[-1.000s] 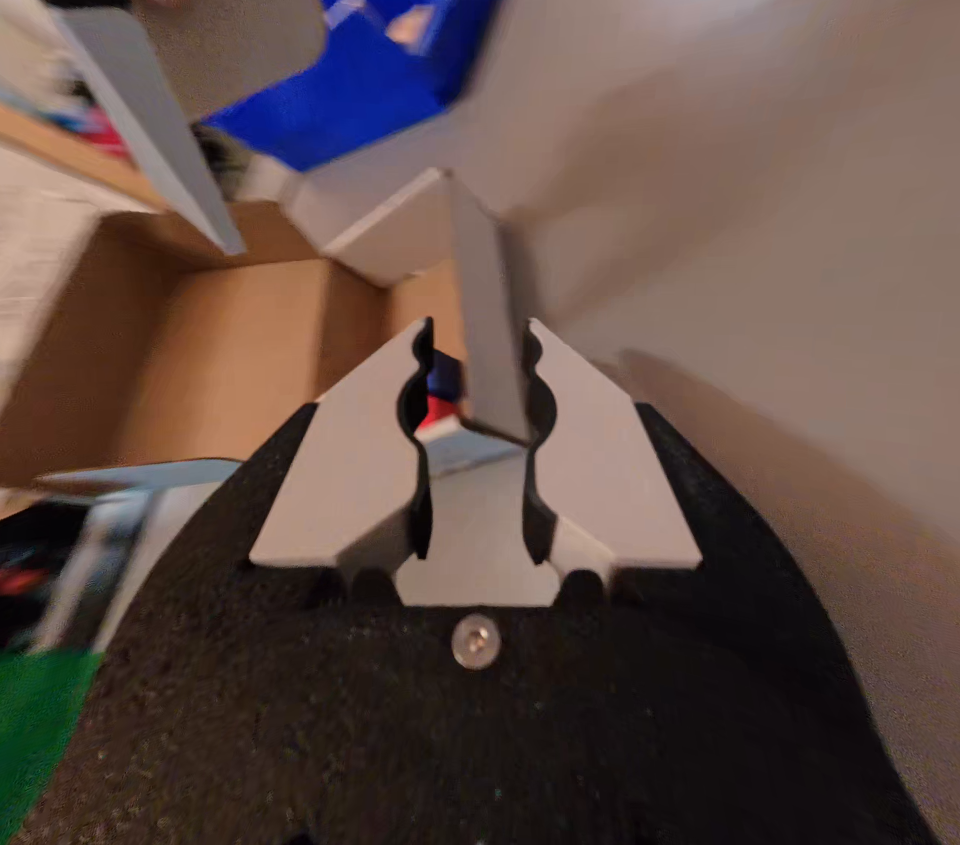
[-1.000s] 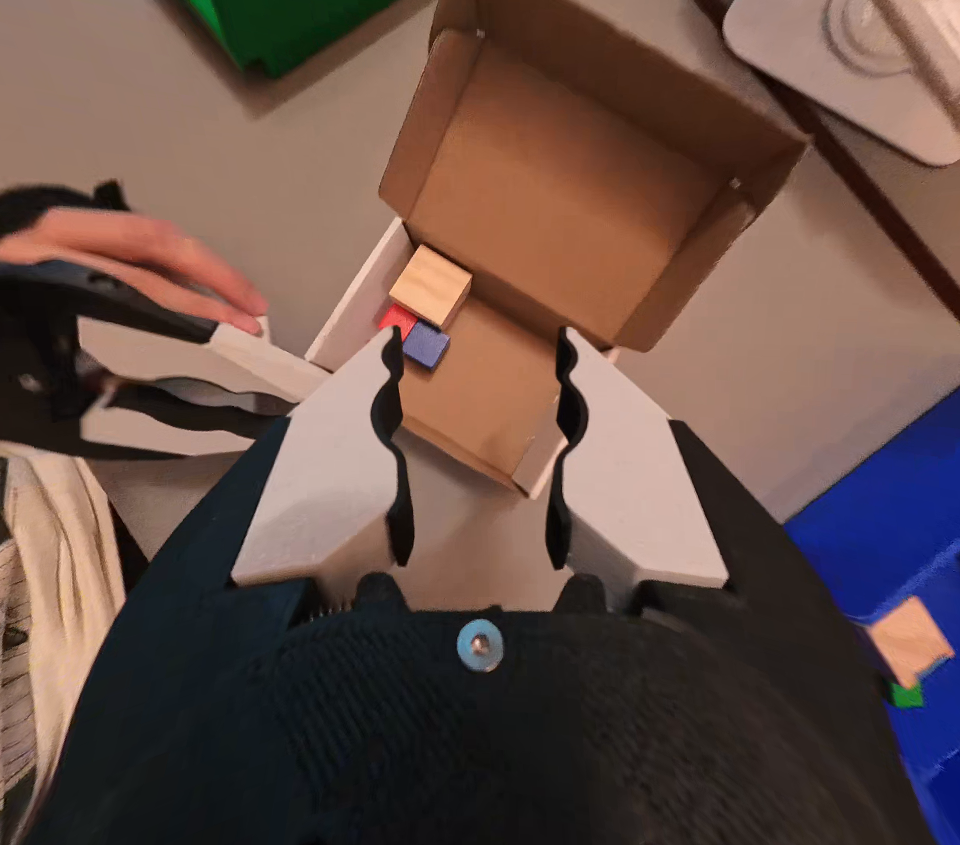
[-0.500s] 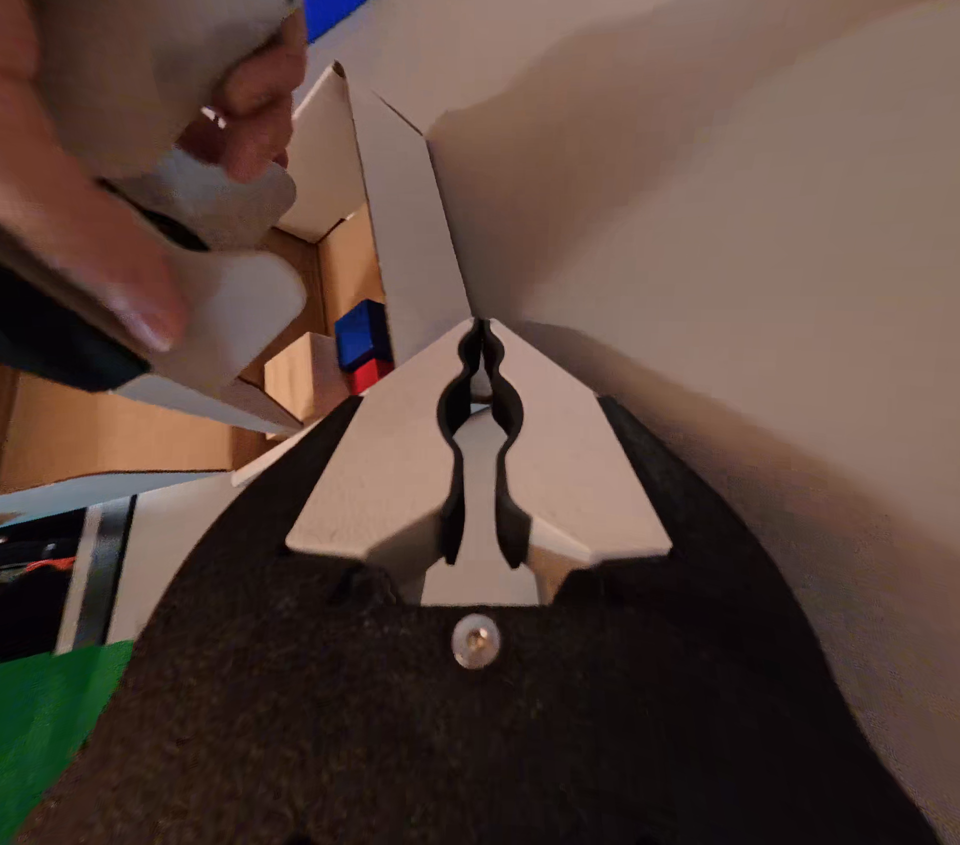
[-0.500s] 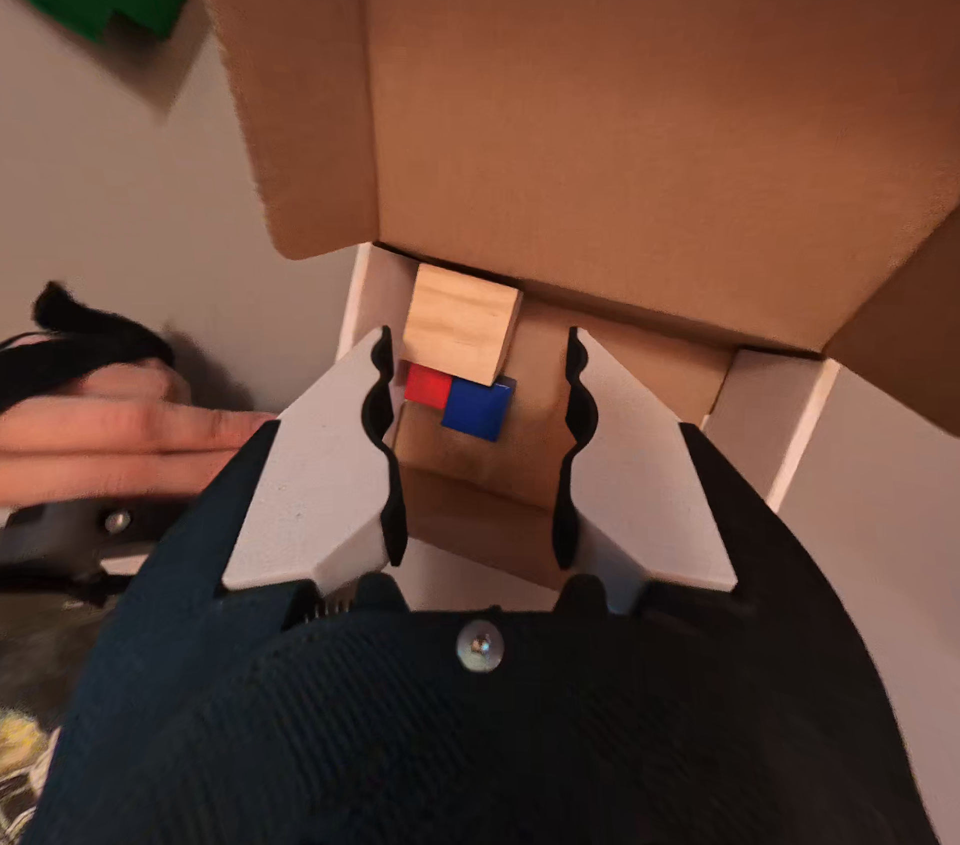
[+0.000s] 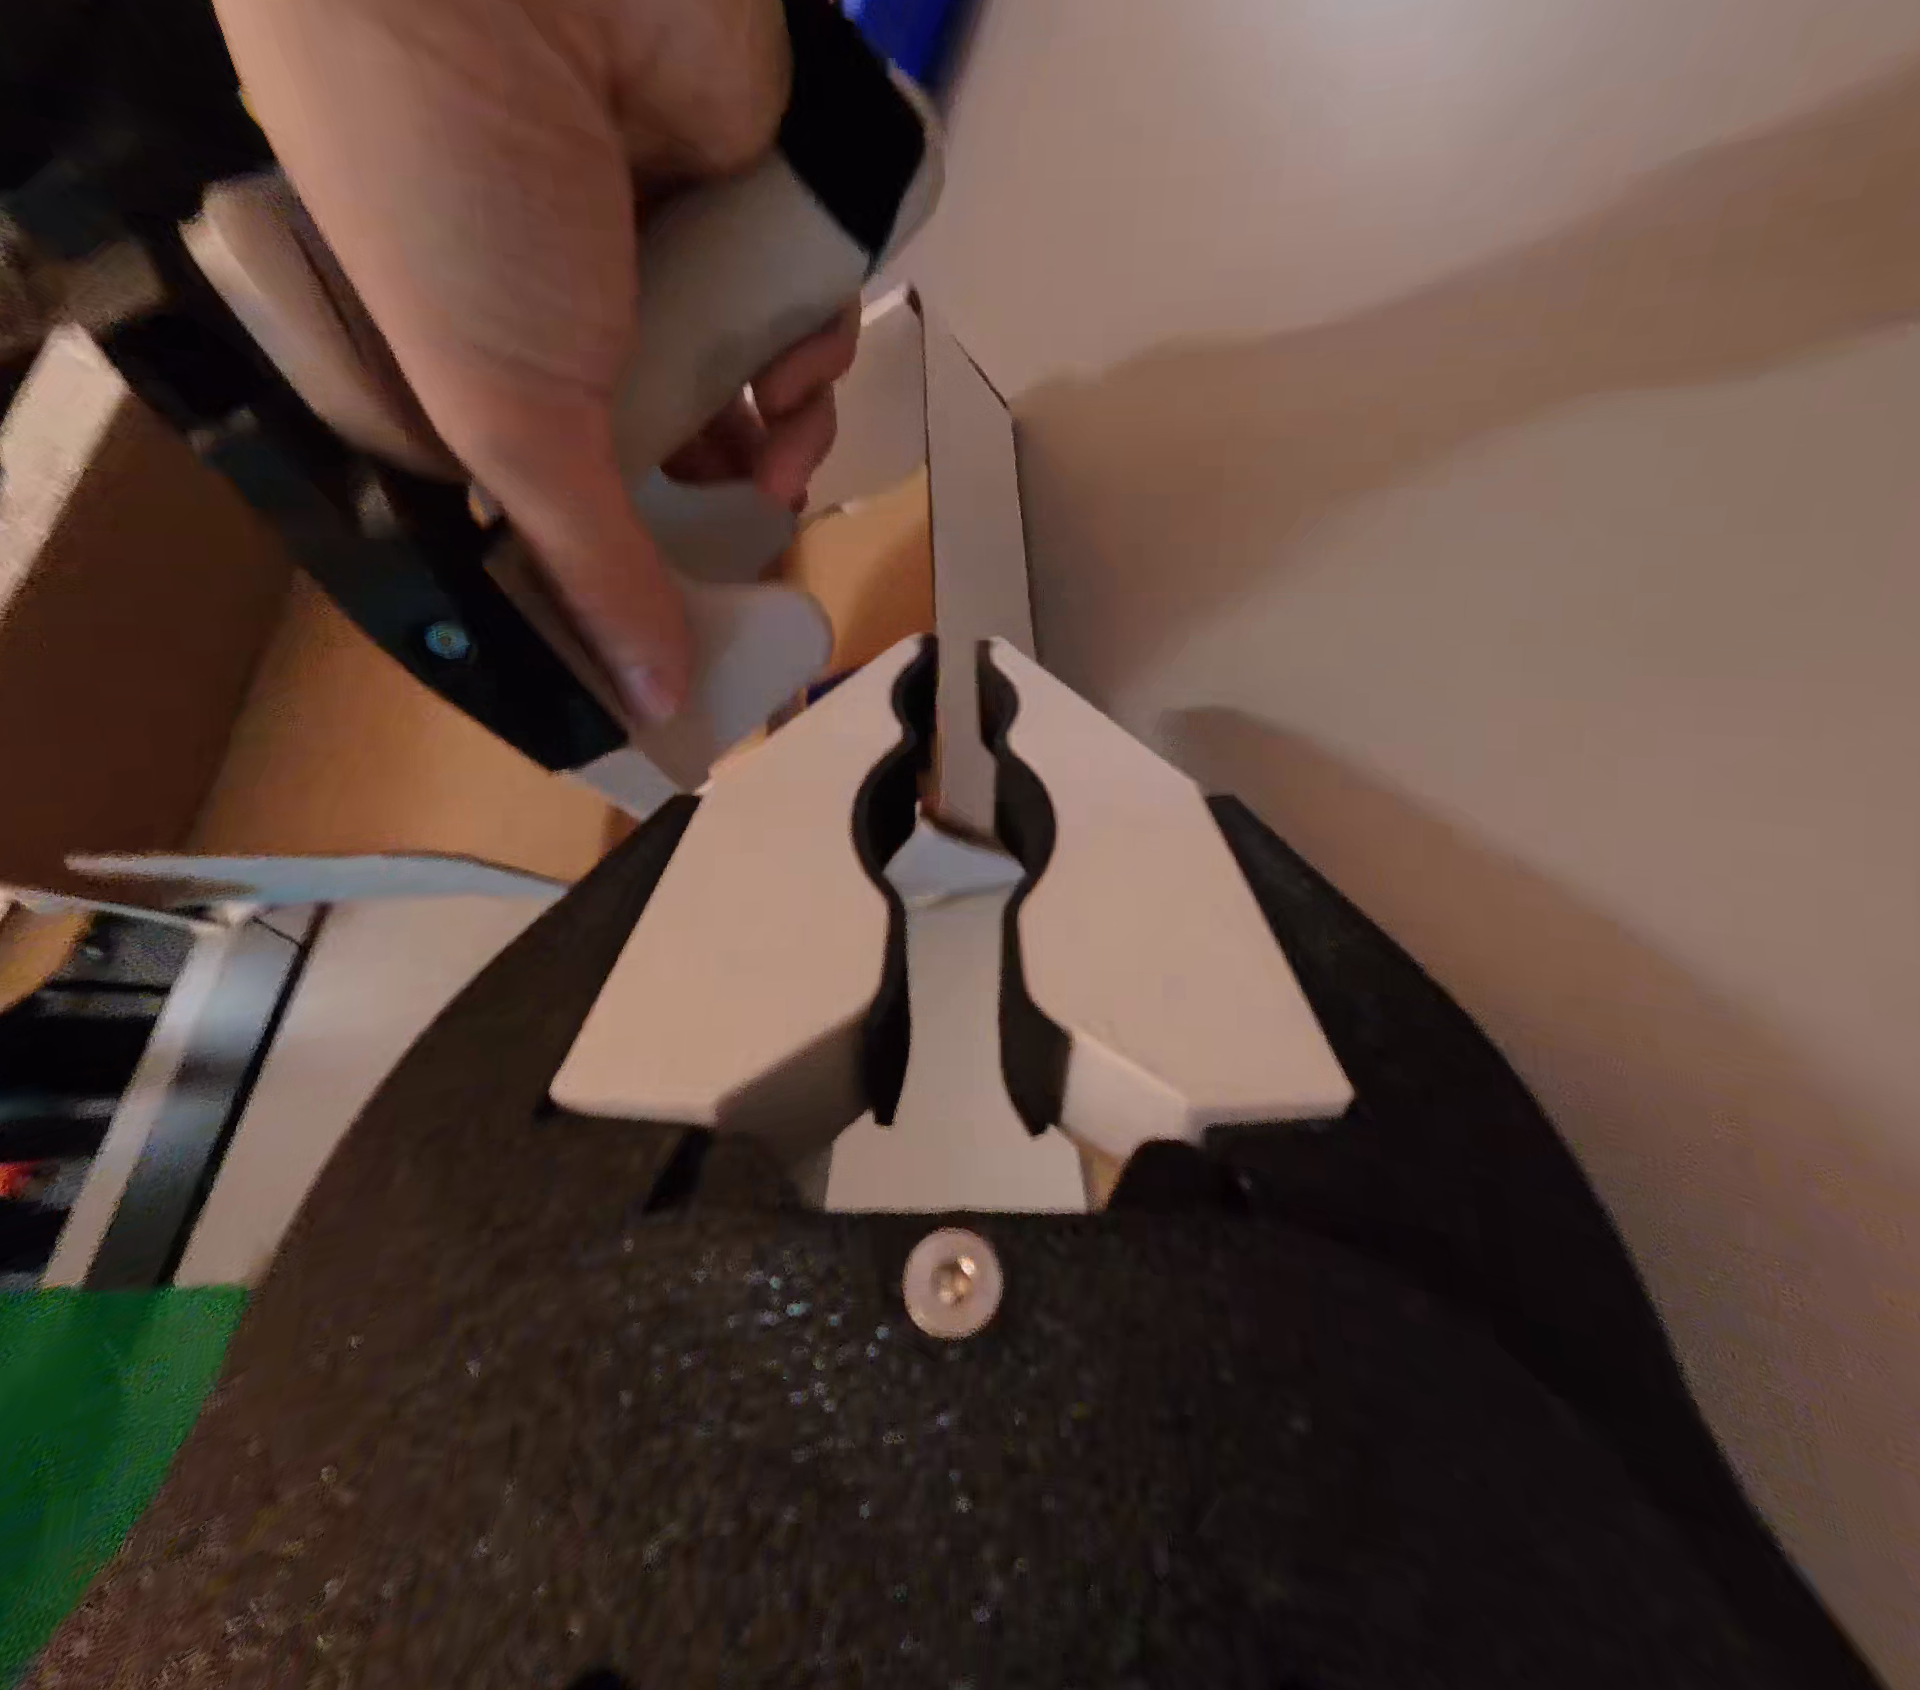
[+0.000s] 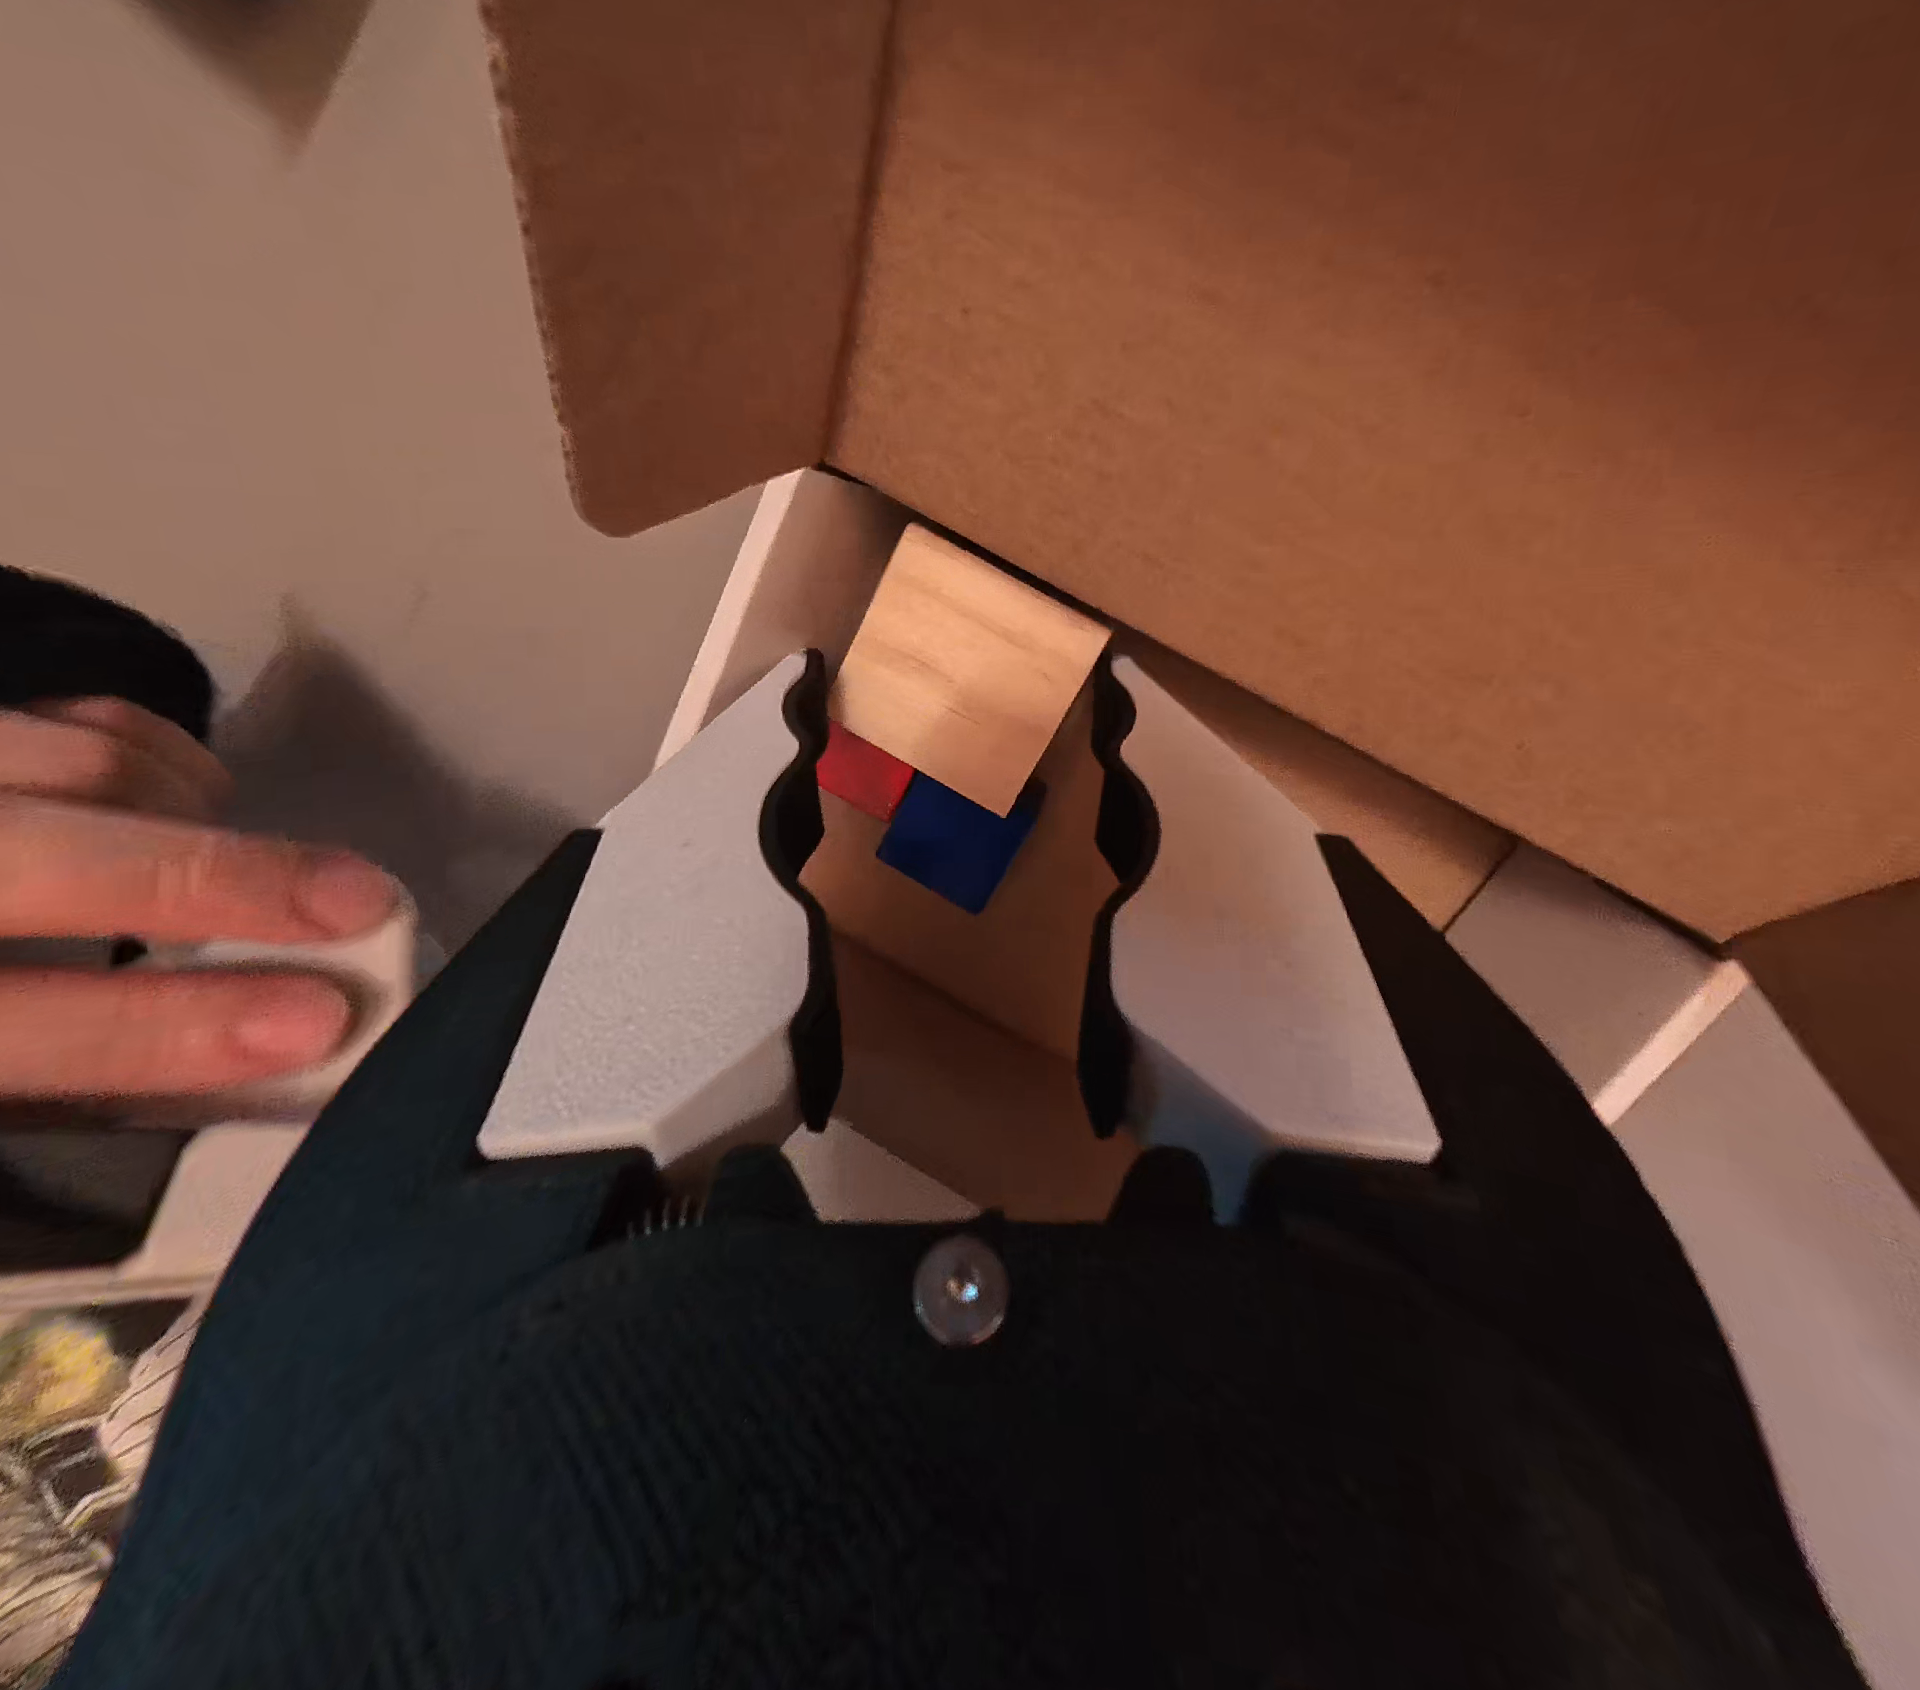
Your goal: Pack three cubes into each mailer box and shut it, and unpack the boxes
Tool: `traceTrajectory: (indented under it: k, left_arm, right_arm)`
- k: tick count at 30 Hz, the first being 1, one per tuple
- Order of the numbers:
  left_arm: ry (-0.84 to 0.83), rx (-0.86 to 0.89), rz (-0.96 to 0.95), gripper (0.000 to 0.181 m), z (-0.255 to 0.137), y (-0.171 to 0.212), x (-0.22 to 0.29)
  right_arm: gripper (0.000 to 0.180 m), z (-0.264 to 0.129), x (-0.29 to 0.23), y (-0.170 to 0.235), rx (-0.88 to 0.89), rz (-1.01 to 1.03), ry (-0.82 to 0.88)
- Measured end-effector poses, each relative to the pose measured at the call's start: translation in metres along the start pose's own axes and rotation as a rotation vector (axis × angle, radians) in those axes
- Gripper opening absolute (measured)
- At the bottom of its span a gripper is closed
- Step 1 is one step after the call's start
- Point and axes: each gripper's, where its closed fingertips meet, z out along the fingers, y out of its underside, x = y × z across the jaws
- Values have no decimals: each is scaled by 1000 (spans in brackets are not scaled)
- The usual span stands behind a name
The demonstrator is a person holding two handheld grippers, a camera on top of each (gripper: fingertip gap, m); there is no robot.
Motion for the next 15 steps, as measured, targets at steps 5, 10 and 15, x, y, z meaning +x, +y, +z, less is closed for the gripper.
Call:
traceTrajectory:
  k: [5, 10, 15]
  left_arm:
    - [-43, -61, -24, 18, 4, 17, -8]
    - [-87, -110, 8, 2, 18, 18, -3]
    - [-130, -138, -1, 2, 22, 17, -5]
  right_arm:
    - [56, -1, 3, -1, -12, 38, -2]
    - [48, 3, 1, -1, -26, 63, -27]
    - [45, 2, 5, -3, -35, 88, -19]
